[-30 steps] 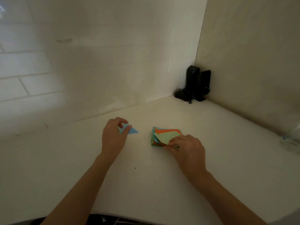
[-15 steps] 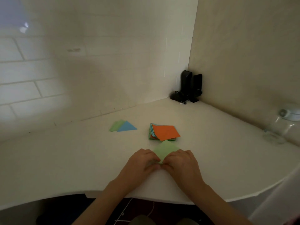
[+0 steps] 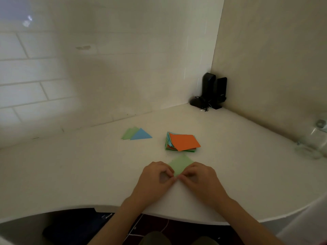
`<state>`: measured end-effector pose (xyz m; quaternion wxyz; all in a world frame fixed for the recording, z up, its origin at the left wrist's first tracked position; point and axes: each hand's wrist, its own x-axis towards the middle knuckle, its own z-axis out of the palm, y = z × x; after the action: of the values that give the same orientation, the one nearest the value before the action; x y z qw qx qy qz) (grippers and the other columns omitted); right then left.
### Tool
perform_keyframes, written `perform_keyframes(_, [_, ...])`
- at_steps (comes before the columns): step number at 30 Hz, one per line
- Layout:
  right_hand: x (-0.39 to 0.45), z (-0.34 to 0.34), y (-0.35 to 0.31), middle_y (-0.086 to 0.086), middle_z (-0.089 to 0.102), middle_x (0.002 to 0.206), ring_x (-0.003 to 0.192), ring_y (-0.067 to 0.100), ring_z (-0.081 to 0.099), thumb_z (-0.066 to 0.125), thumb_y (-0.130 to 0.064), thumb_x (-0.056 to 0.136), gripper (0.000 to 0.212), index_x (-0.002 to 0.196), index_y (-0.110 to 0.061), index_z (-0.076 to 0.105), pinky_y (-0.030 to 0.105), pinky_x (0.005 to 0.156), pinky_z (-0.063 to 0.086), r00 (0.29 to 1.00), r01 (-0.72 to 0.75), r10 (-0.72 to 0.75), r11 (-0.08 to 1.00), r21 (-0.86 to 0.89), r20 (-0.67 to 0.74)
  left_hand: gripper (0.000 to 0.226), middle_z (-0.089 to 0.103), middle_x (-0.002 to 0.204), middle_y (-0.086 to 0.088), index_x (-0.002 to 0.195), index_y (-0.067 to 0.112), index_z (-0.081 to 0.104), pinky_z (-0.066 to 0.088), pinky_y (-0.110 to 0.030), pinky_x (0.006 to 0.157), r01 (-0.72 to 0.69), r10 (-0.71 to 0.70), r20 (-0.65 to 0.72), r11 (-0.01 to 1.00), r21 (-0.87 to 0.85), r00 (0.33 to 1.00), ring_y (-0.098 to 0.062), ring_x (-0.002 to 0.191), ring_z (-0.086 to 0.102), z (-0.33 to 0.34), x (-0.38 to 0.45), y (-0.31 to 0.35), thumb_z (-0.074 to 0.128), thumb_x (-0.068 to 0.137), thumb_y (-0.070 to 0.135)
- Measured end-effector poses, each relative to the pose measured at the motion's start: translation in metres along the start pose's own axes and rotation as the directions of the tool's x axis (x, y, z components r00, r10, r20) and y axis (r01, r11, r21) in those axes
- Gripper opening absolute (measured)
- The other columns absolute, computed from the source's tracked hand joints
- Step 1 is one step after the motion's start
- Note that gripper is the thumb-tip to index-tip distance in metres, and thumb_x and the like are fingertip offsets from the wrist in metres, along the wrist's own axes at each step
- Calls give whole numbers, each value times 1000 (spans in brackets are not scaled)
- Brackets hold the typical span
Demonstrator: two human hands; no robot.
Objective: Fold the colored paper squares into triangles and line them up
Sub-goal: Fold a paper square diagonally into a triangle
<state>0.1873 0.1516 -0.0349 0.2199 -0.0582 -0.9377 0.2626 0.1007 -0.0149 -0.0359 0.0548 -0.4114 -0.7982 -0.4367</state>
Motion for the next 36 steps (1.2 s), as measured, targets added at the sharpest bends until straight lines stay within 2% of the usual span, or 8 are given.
perform_keyframes(6, [1, 0, 0, -19, 64, 80, 80, -3, 59, 76, -43, 70, 12, 79, -36, 73, 16, 74, 47, 996, -90, 90, 988, 124, 6, 29, 65, 85, 14, 73, 23, 70, 41, -11, 80, 55, -55, 34, 998, -16, 998, -1, 84, 59, 1, 4, 1, 61, 68, 50])
perform_keyframes(10, [4, -5, -1, -19, 63, 81, 79, -3, 58, 75, -47, 71, 9, 74, -39, 70, 23, 78, 47, 987, -148, 138, 979, 136, 81, 20, 64, 92, 12, 76, 21, 72, 38, -10, 82, 87, -88, 88, 996, 17, 992, -2, 89, 57, -1, 7, 1, 73, 75, 41])
perform_keyframes(15, [2, -10, 0, -19, 57, 96, 94, -5, 54, 66, -50, 79, 7, 76, -45, 65, 33, 92, 41, 976, -100, 78, 990, 99, 202, 10, 56, 99, 12, 81, 31, 66, 36, -19, 90, 75, -87, 193, 995, 69, 977, -7, 98, 48, -1, 7, -2, 68, 81, 41])
perform_keyframes(18, [-1, -8, 2, -22, 55, 96, 95, -4, 53, 59, -61, 76, 20, 78, -43, 67, 39, 92, 40, 982, -77, 61, 993, 84, 181, 8, 53, 103, 9, 85, 29, 66, 33, -19, 90, 76, -104, 251, 990, 116, 963, -11, 101, 44, -3, 9, -2, 68, 83, 37])
perform_keyframes(22, [-2, -5, 0, -22, 57, 90, 89, -3, 56, 51, -67, 69, 21, 69, -47, 58, 40, 86, 45, 993, -82, 68, 988, 131, 101, 10, 53, 101, 8, 81, 26, 65, 28, -6, 84, 86, -112, 213, 988, 127, 971, -11, 99, 44, -3, 8, -3, 69, 82, 35])
perform_keyframes(25, [-1, -3, -1, -19, 56, 85, 82, -2, 55, 55, -62, 67, 18, 70, -44, 55, 38, 81, 46, 994, -97, 90, 988, 123, 67, 13, 52, 97, 6, 77, 26, 59, 28, -7, 81, 86, -108, 144, 984, 156, 984, -11, 95, 42, 1, 5, -2, 69, 82, 32])
perform_keyframes(31, [2, -6, -7, -17, 54, 90, 81, -6, 50, 73, -44, 72, 26, 74, -45, 47, 26, 82, 31, 972, -186, 174, 981, 63, 160, 12, 50, 95, 6, 85, 22, 63, 29, -10, 78, 120, -138, 117, 981, 150, 983, -13, 94, 41, 3, 6, 2, 72, 79, 26])
perform_keyframes(36, [11, -14, -7, -19, 53, 92, 81, -4, 49, 75, -33, 73, 31, 77, -47, 47, 29, 92, 38, 931, -249, 218, 966, 75, 292, 15, 51, 93, 9, 81, 31, 64, 29, -6, 78, 138, -154, 151, 984, 110, 977, -8, 90, 43, 0, 9, -1, 75, 75, 24])
